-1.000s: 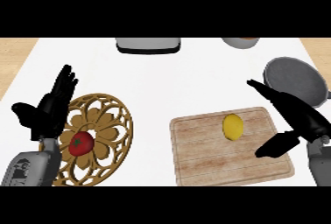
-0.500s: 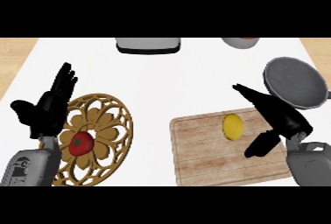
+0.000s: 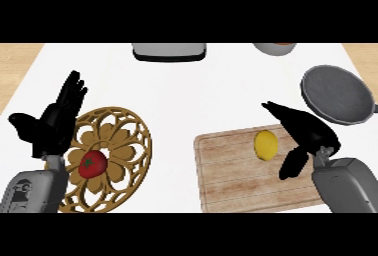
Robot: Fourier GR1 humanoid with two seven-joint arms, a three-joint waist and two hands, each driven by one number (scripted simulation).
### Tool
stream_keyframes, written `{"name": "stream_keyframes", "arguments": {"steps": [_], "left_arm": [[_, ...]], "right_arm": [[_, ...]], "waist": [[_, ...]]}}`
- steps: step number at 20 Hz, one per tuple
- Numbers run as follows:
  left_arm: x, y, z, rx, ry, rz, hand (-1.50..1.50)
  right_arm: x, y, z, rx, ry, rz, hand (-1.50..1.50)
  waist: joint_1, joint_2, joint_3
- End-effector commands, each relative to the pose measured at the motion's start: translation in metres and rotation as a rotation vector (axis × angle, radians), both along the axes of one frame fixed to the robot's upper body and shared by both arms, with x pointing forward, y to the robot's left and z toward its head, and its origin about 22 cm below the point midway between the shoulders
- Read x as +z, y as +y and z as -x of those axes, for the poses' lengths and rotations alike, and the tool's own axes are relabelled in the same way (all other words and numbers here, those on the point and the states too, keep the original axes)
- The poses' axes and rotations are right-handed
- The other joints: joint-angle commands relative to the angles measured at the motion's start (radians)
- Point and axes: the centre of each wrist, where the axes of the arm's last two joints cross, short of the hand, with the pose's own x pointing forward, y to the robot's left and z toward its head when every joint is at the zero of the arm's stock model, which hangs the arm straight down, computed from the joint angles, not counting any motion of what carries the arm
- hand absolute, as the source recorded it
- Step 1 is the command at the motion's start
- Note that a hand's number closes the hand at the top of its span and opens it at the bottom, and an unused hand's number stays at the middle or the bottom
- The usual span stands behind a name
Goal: Pick the lemon from the cutting board and place it in the pan
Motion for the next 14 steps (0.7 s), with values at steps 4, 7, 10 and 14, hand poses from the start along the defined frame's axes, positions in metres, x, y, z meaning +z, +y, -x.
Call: {"name": "stream_keyframes", "arguments": {"steps": [4, 7, 10, 14], "left_arm": [[-0.019, -0.014, -0.01, 0.002, 0.002, -0.013, 0.0], [-0.008, -0.009, 0.006, 0.012, -0.019, 0.004, 0.0], [-0.013, 0.016, -0.009, 0.001, 0.01, -0.003, 0.0], [-0.009, -0.016, 0.003, 0.005, -0.01, -0.002, 0.0]], "right_arm": [[-0.021, -0.002, -0.02, 0.001, 0.039, -0.003, -1.5], [-0.028, 0.017, -0.028, 0.013, 0.037, 0.034, -1.5], [-0.063, 0.005, -0.007, 0.028, 0.064, 0.069, -1.5], [-0.048, -0.001, -0.022, 0.016, 0.113, 0.075, -1.5]], "waist": [[-0.001, 0.001, 0.0], [0.004, 0.0, 0.0], [-0.001, 0.002, 0.0], [0.0, 0.0, 0.0]]}}
